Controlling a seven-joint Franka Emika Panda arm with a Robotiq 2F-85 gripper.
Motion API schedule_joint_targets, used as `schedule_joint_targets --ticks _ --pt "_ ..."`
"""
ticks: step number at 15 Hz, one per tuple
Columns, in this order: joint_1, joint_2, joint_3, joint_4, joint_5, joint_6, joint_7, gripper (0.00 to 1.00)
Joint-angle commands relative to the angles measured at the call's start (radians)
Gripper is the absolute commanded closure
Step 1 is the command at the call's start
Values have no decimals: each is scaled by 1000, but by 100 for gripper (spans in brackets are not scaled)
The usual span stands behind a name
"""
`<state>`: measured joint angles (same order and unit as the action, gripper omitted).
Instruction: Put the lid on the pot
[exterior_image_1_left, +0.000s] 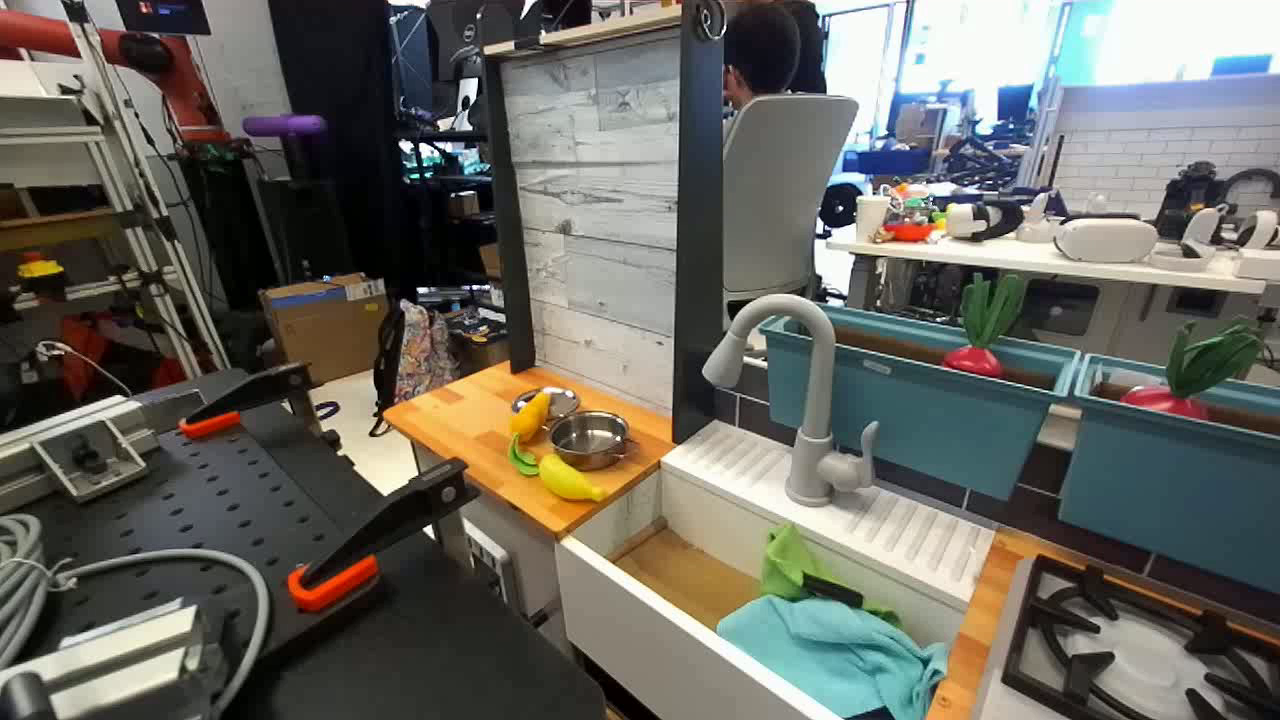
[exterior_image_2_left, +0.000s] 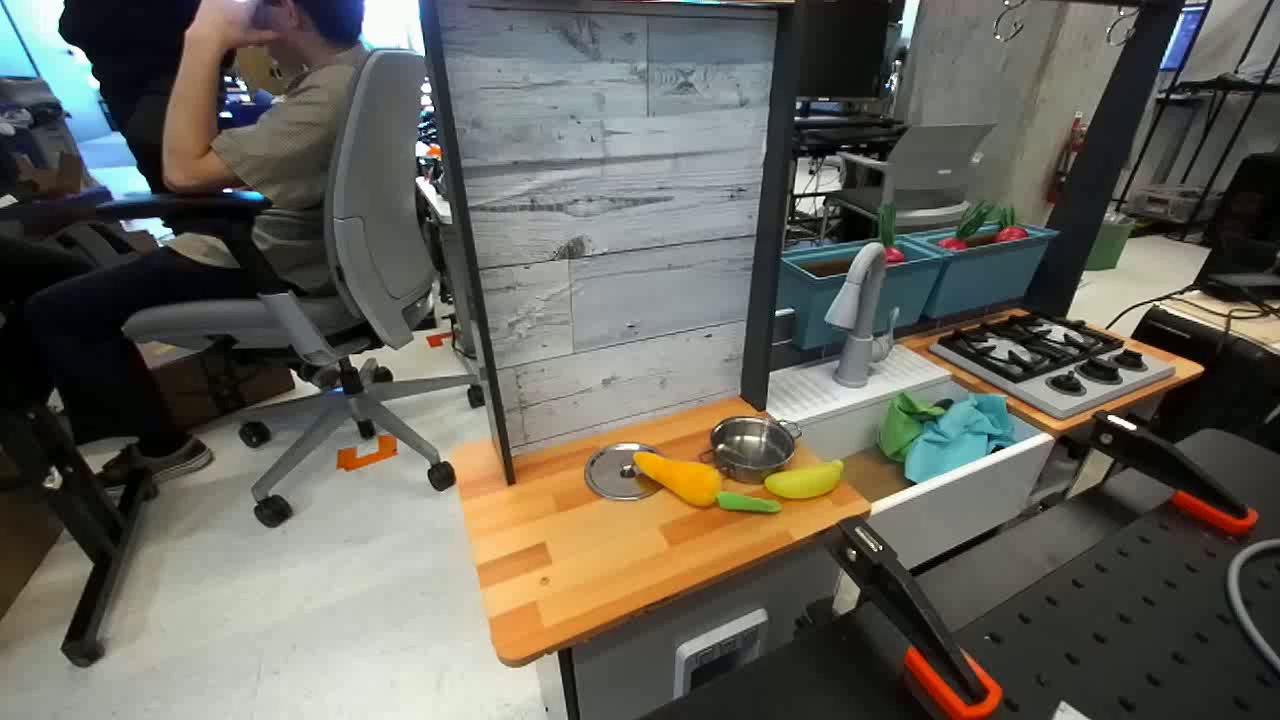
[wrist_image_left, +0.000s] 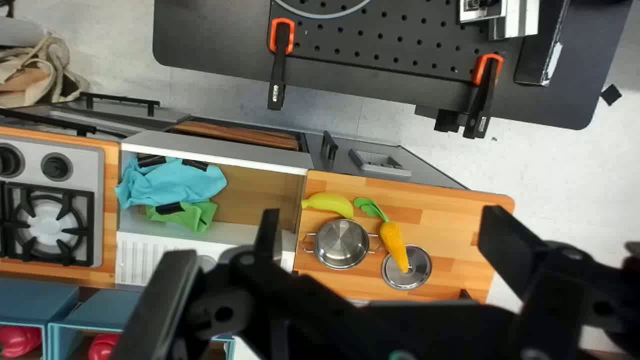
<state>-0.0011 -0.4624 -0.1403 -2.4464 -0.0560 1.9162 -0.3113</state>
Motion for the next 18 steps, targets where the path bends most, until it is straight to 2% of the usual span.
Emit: schedule_joint_targets --ticks 1,14,18 --pt "-8 1 7 2 3 -2 -3 0" --pt "-8 1 7 2 3 -2 -3 0" --pt "18 74 46 39 29 39 44 0"
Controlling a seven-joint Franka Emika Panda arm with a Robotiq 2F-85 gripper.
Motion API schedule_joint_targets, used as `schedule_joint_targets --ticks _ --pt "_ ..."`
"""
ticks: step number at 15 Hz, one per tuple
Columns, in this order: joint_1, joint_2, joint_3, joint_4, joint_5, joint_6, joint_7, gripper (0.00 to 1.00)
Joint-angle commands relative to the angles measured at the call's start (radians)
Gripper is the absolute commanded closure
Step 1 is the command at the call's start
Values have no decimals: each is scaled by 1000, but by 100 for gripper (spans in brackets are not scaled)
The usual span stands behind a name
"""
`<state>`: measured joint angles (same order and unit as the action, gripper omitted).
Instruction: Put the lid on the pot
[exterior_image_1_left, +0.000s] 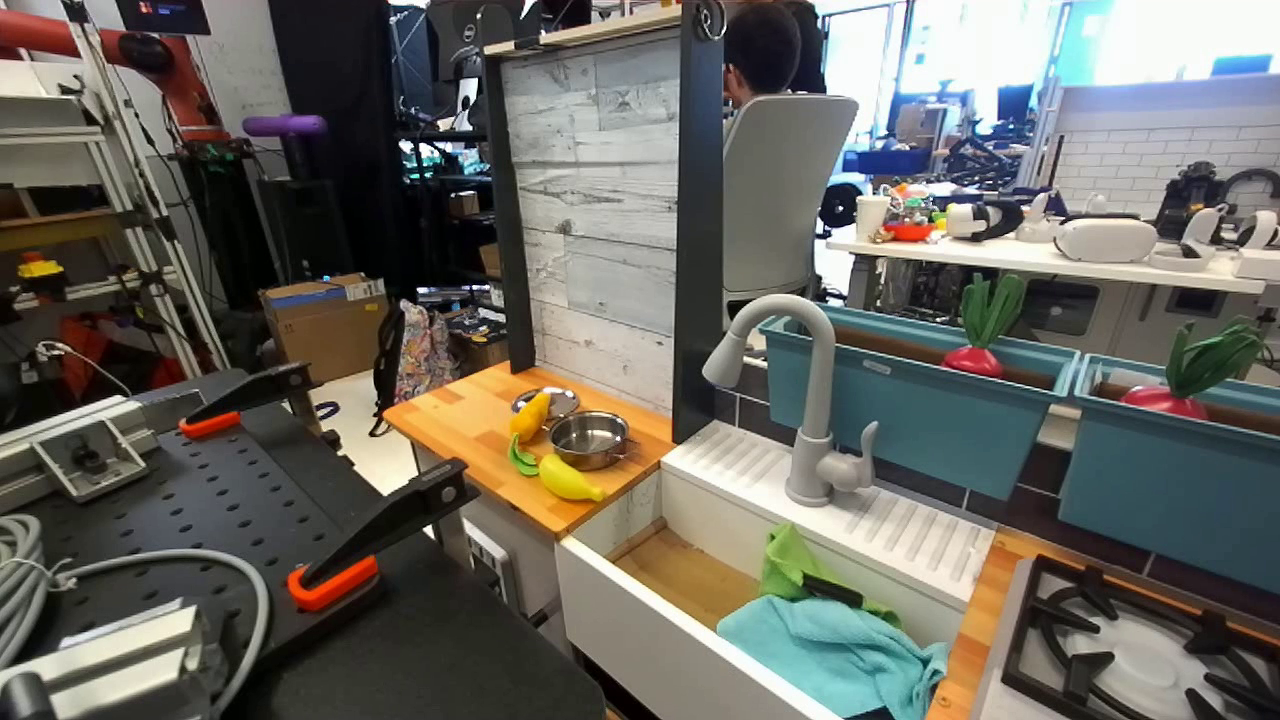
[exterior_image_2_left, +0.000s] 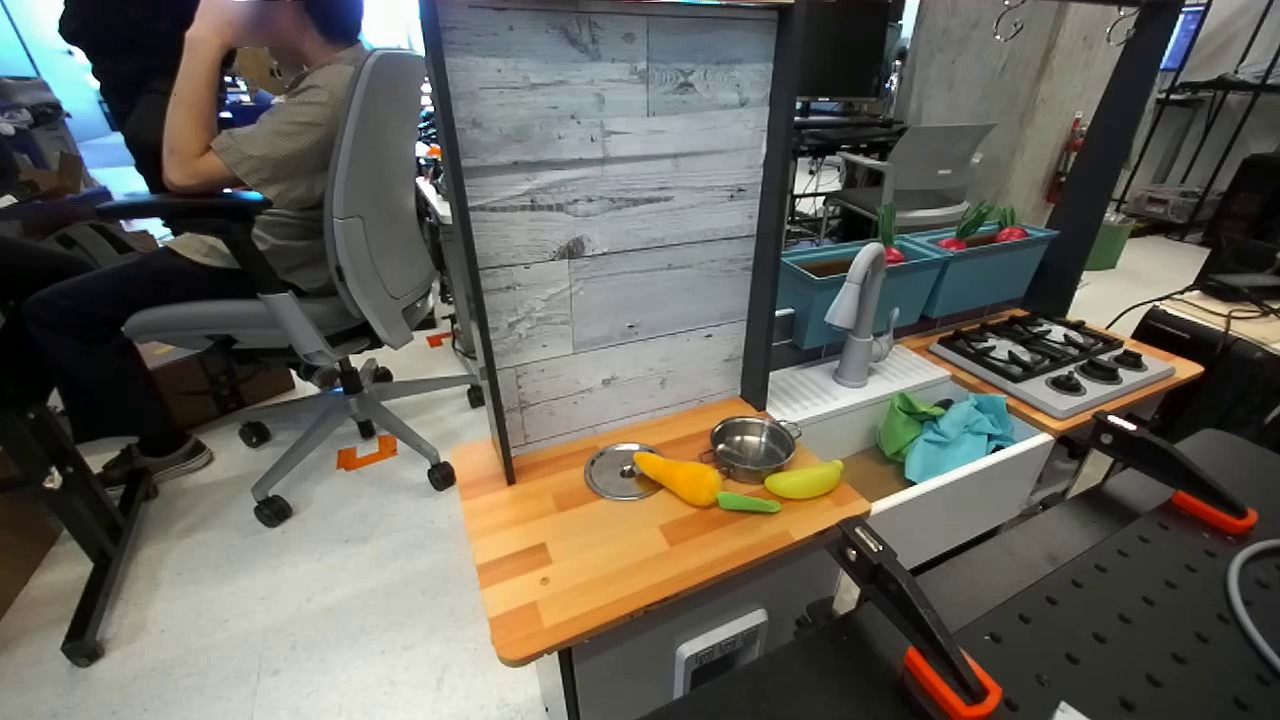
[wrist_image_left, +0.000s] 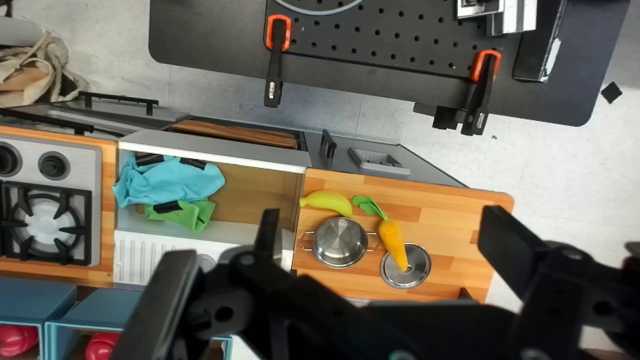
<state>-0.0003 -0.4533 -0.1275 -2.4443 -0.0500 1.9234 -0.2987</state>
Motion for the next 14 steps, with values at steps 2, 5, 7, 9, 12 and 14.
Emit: schedule_joint_targets --ticks 2,5,7,9,12,14 --pt "35 111 59 59 33 55 50 0" --pt "61 216 106 104 61 140 104 0" --pt "73 304 138 148 69 201 144 0" --pt "86 396 162 202 88 254 162 0" --pt "95 513 193 270 92 347 196 0" --pt "98 585 207 293 86 445 224 0"
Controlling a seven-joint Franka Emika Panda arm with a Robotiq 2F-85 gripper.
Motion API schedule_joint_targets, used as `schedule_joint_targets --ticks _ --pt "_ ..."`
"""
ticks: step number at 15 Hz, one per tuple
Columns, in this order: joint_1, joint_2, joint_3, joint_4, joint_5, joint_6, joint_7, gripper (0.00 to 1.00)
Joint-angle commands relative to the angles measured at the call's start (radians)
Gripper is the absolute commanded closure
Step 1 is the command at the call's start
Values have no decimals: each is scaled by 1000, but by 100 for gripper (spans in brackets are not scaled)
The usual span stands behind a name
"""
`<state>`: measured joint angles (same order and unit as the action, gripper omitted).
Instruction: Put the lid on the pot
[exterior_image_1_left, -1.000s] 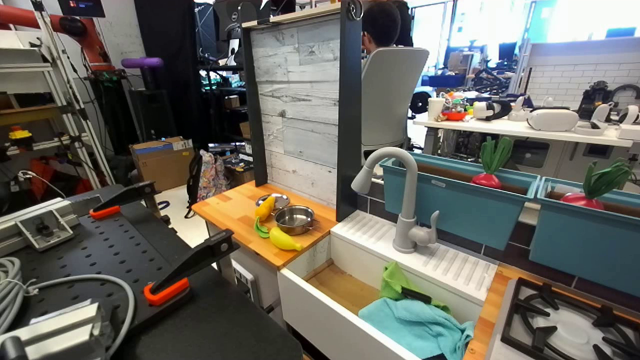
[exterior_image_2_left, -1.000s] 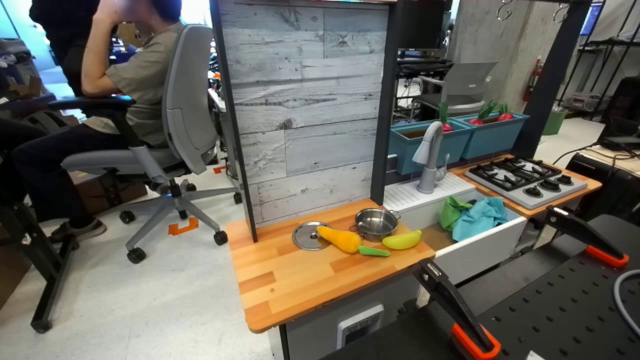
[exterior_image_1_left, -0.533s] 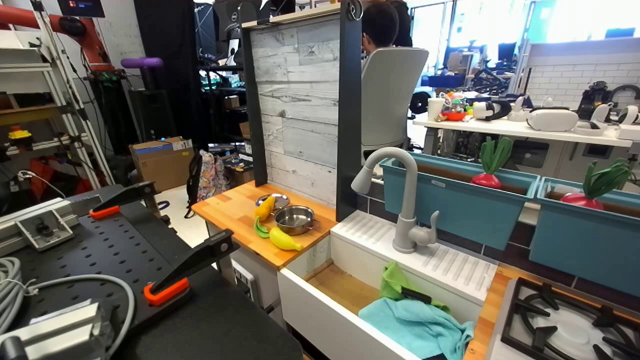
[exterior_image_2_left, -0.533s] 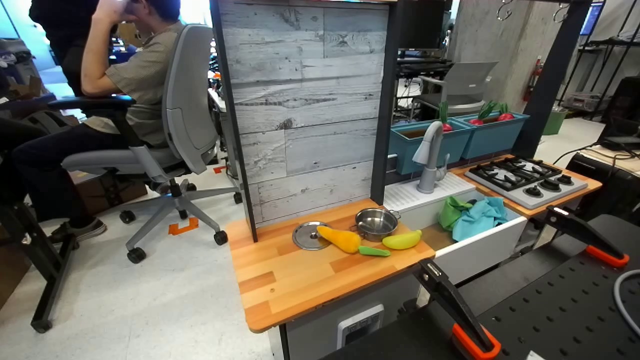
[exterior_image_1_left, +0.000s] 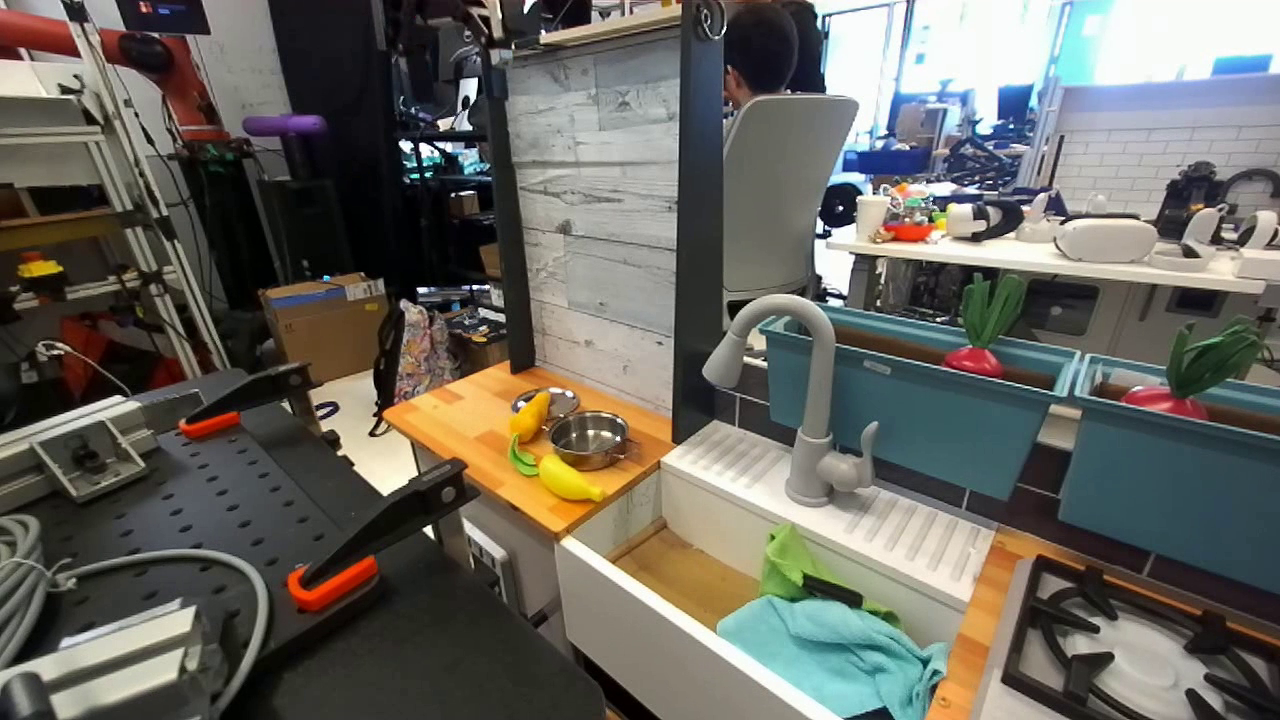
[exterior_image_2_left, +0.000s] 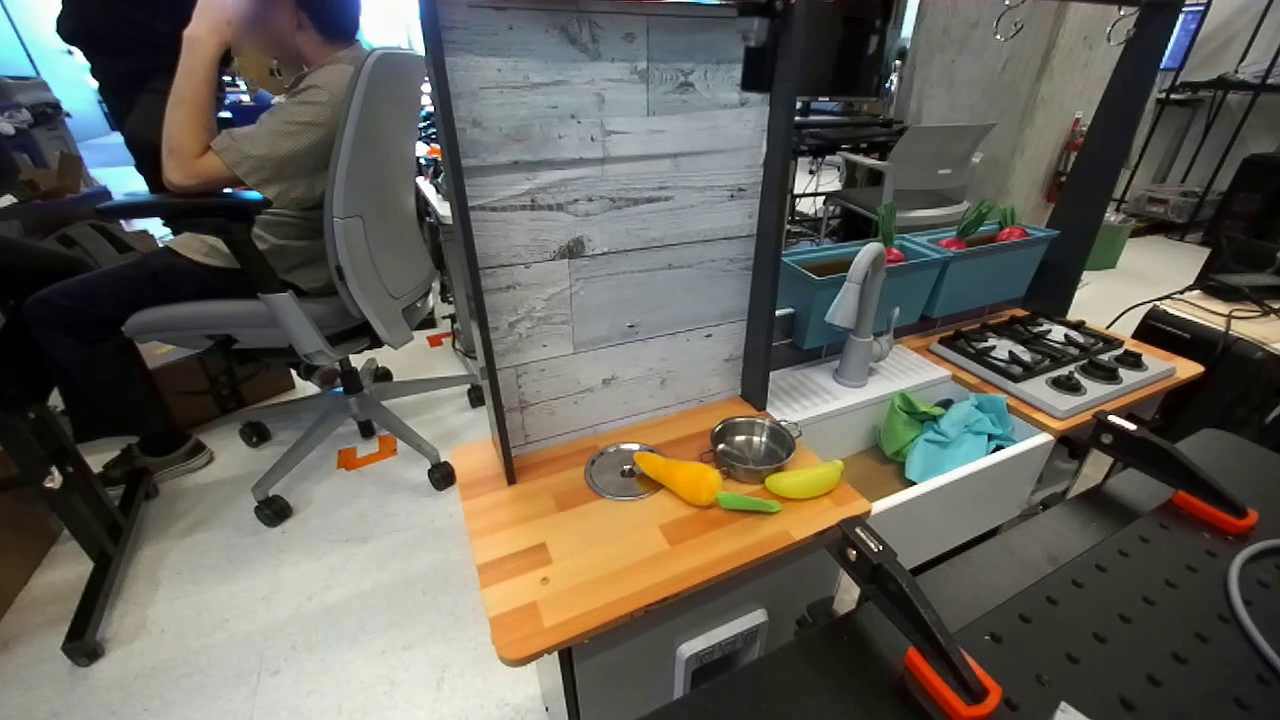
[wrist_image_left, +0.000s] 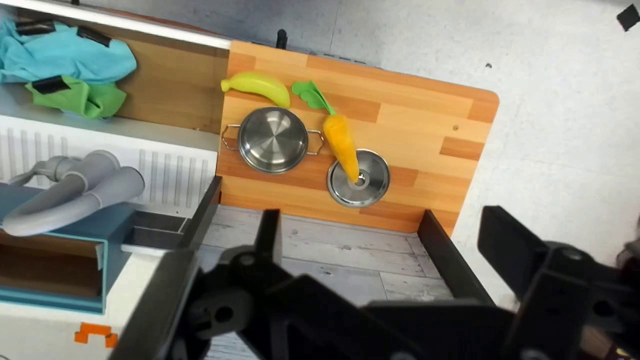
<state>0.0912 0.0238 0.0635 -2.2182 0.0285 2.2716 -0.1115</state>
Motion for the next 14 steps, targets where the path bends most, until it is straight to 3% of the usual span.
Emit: schedule_joint_targets --ticks 1,5,9,14 --pt "7 141 22 80 2 136 47 0" --pt "12 301 45 121 9 273 40 0" --pt "40 469 35 195 -39 326 83 0" --pt "95 656 -1 325 -94 300 143 0"
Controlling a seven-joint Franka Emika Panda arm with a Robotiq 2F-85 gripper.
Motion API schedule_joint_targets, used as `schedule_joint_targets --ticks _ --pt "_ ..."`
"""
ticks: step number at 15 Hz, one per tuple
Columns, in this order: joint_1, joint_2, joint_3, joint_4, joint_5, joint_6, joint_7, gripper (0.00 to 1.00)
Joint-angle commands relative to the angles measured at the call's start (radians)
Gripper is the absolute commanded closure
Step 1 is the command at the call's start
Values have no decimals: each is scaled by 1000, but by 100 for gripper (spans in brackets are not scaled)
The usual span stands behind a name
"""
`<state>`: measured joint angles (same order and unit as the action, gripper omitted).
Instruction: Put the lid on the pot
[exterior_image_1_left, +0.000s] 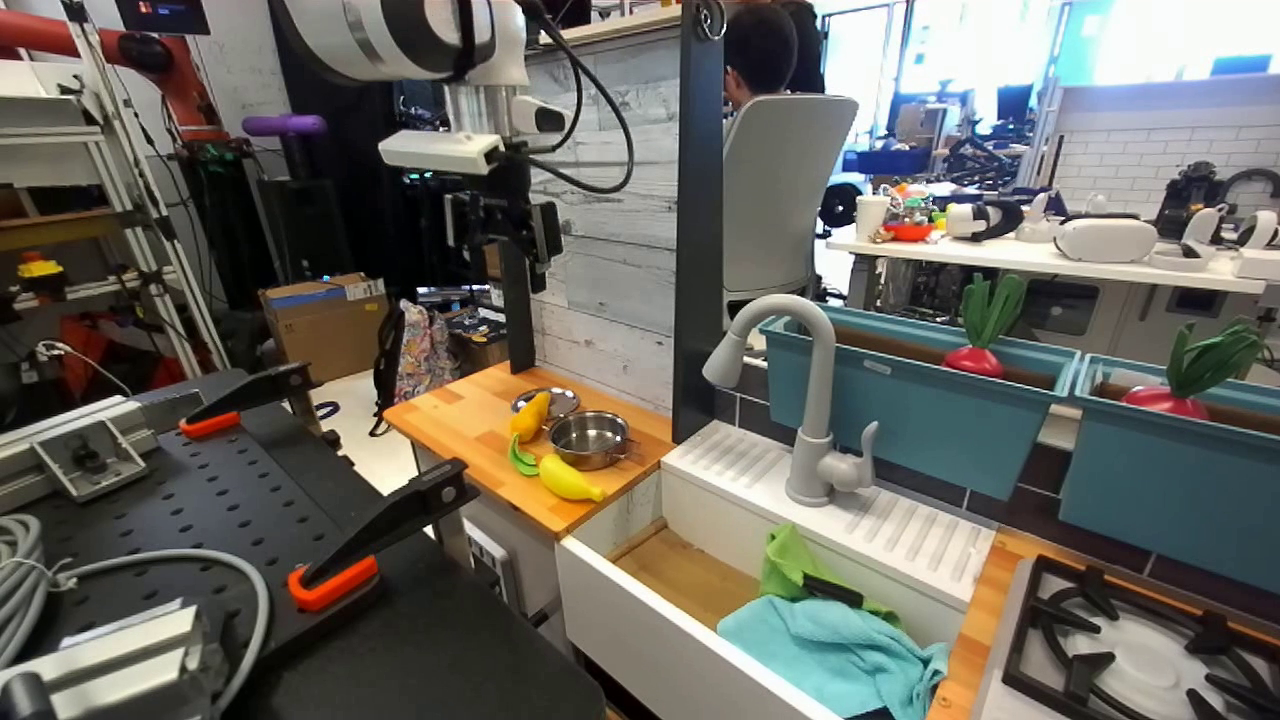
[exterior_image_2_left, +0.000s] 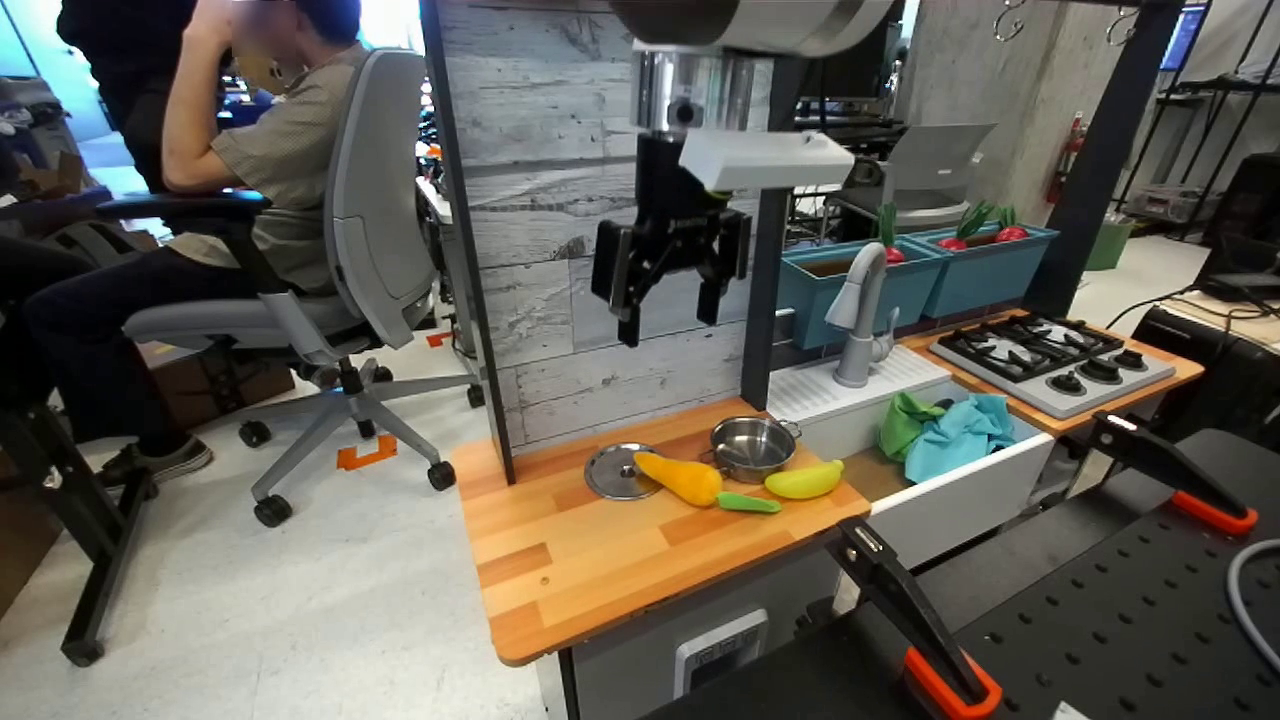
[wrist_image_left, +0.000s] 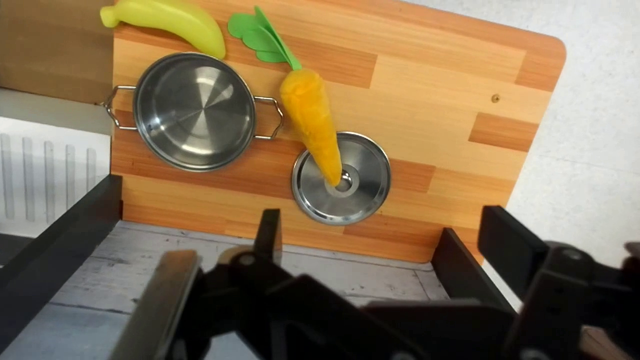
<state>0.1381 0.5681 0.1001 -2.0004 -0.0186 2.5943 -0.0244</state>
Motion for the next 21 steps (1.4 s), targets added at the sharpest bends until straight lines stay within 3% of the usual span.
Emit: schedule_joint_targets --ticks 1,14,21 --pt "64 150 -50 137 -60 -27 72 0" --pt "151 501 -129 516 -110 -231 149 0" --pt "182 574 -140 632 -149 -327 160 0"
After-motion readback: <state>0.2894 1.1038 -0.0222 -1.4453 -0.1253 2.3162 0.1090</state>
